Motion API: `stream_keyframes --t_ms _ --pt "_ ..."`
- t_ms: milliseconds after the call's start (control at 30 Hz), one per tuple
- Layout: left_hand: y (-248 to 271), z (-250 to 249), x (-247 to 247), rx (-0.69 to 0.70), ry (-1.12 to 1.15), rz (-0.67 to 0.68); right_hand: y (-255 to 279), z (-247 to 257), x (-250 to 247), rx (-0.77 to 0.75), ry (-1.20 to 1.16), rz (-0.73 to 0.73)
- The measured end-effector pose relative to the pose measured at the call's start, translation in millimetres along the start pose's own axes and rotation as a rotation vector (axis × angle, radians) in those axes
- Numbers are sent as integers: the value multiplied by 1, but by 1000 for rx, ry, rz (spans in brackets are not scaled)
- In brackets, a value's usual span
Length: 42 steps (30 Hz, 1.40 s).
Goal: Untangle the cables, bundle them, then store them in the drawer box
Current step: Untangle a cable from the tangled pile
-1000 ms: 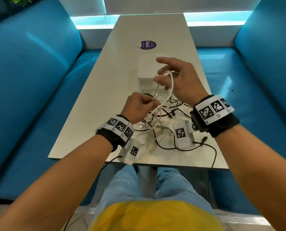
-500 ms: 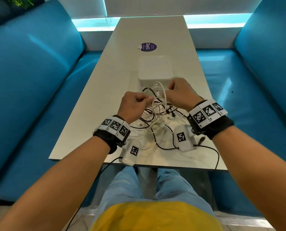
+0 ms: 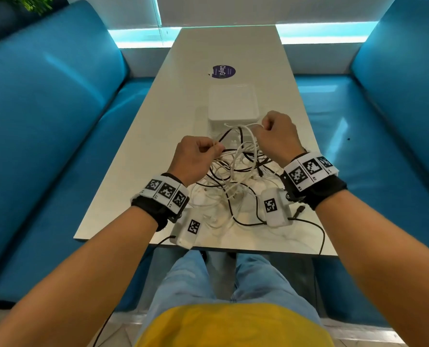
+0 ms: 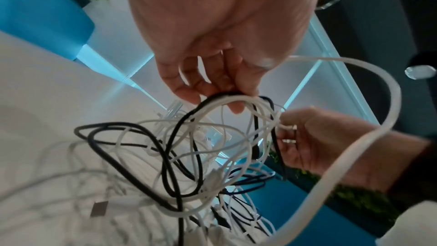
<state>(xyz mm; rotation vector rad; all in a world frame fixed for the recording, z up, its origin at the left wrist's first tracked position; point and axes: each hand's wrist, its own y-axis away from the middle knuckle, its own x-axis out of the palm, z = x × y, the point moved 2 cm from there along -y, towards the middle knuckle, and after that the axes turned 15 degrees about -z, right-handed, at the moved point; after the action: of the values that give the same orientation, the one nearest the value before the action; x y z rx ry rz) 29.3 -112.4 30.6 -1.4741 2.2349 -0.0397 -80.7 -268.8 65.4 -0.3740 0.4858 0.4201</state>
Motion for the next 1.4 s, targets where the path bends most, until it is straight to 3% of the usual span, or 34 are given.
stream_keyframes --t_ms 133,300,367,500,733,800,933,1000,1100,1167,1300,1400 --pt "-5 -3 4 131 21 5 6 11 1 -158 -77 229" --pt "-5 -10 6 208 42 239 5 22 -9 -264 -67 332" --pt "-2 -13 8 190 50 237 4 22 -8 -245 -53 289" --pt "-3 -8 5 185 31 123 1 13 -4 -61 -59 109" --pt "-3 -2 1 189 -4 108 18 5 -5 -53 -16 -138" --pt "-2 -1 3 182 -24 88 19 7 -4 -184 95 -124" --pt "0 -4 6 213 -50 102 22 19 -1 -644 451 40" --pt "0 -10 7 253 -28 107 19 28 0 -755 542 148" --pt "1 -14 6 263 3 105 12 33 -2 -725 558 199" --pt "0 -10 3 234 14 103 6 32 -10 -653 460 104" --pt "-5 7 -6 89 16 105 -15 16 -37 -267 197 -147" --pt "-7 9 -2 22 64 101 -19 5 -35 -133 247 -144"
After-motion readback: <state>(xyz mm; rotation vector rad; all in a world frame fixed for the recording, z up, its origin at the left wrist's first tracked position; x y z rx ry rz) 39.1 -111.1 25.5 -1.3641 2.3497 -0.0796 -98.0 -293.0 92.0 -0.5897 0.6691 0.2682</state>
